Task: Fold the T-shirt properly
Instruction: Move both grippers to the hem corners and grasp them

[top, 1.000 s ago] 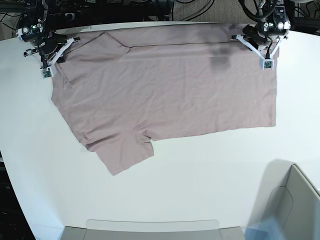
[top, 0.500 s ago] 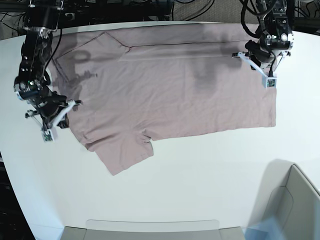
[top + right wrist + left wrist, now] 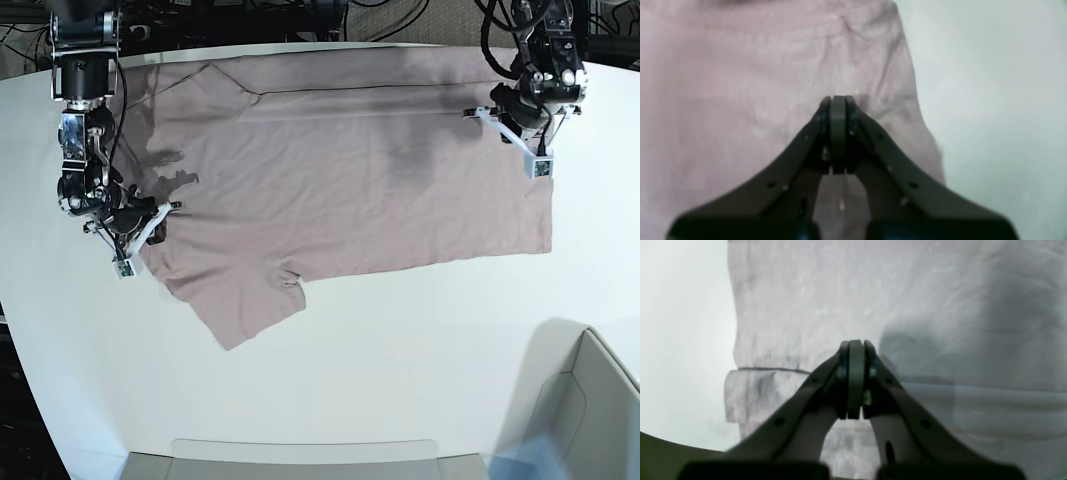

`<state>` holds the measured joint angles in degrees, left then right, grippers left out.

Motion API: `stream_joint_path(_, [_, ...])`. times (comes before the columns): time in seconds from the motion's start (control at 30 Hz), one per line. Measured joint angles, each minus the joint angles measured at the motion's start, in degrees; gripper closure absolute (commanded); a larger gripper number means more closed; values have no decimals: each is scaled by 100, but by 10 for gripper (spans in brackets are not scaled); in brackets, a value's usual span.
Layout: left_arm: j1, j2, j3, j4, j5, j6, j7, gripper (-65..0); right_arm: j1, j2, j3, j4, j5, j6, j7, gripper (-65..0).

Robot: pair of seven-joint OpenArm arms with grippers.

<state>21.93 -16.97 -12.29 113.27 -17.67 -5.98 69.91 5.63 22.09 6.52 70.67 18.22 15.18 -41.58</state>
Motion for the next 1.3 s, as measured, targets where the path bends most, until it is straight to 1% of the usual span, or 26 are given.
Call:
stream_joint_path(0.1, [-192,0,-2,-15,11,0,-13,0,-553,127,26,651,-31,-39,-129,0])
stream_joint_path(0.13, [-227,0,-2,-33,11,-7,-28,0,-728,122,83,872,-55,-44,-177,0])
stream_joint_path(0.2, [-293,0,4,-125,-7,4,-59,0,-1012,28,306,1270,-70,-26,-426,0])
stream_joint_path(0.23, [-326,-4,31,-195,-2,2,-46,0,-1106,-22,400,1403,-74,-15,-459,0])
stream_joint_path(0.3, [-372,-2,31,-260,13,2,-46,0,-1132,-138,553,1596,-173,7,-745,0])
stream_joint_path(0.37, [-393,-2,31,-264,11,0,-50,0,-1051,-164,660,1759,-177,7,-752,0])
stream_joint_path(0.47, [-417,-2,35,-264,11,0,-50,0,-595,-133,743,1891,-197,-13,-702,-129])
stream_joint_path(0.53, [-404,-2,35,-269,13,0,-46,0,-289,-98,713,1847,-168,-11,-649,-204])
stream_joint_path(0.57, [-407,-4,37,-278,11,-2,-48,0,-129,-103,699,1751,-168,9,-612,-237])
stream_joint_path(0.63, [-422,-4,42,-284,11,0,-48,0,245,-125,562,1403,-197,7,-708,-272])
stream_joint_path(0.7, [-417,-2,42,-286,11,-2,-44,0,678,-109,260,929,-199,9,-691,-285])
stream_joint_path(0.77, [-409,70,39,-286,13,2,-46,0,1248,-144,-57,260,-166,57,-638,-286])
stream_joint_path(0.83, [-407,125,42,-291,9,-4,-46,0,1757,-177,-354,-490,-199,28,-289,-286])
stream_joint_path(0.9, [-420,175,39,-291,13,-2,-50,0,2138,-186,-695,-1261,-177,24,267,-286])
stream_joint_path(0.97, [-420,225,42,-291,7,13,-48,0,2439,-243,-922,-2065,-179,4,542,-286])
stream_joint_path(1.07, [-404,251,52,-291,-7,-4,-26,0,2723,-356,-986,-2992,-197,17,868,-285])
stream_joint_path(1.13, [-420,254,52,-291,-9,0,-33,0,2844,-407,-973,-3379,-210,-17,1093,-285])
stream_joint_path(1.2, [-417,254,52,-291,-7,-2,-33,0,2865,-428,-1038,-3488,-195,-15,1185,-285])
stream_joint_path(1.3, [-420,254,52,-291,-7,-4,-31,0,2865,-470,-1429,-3613,-155,-20,1362,-285])
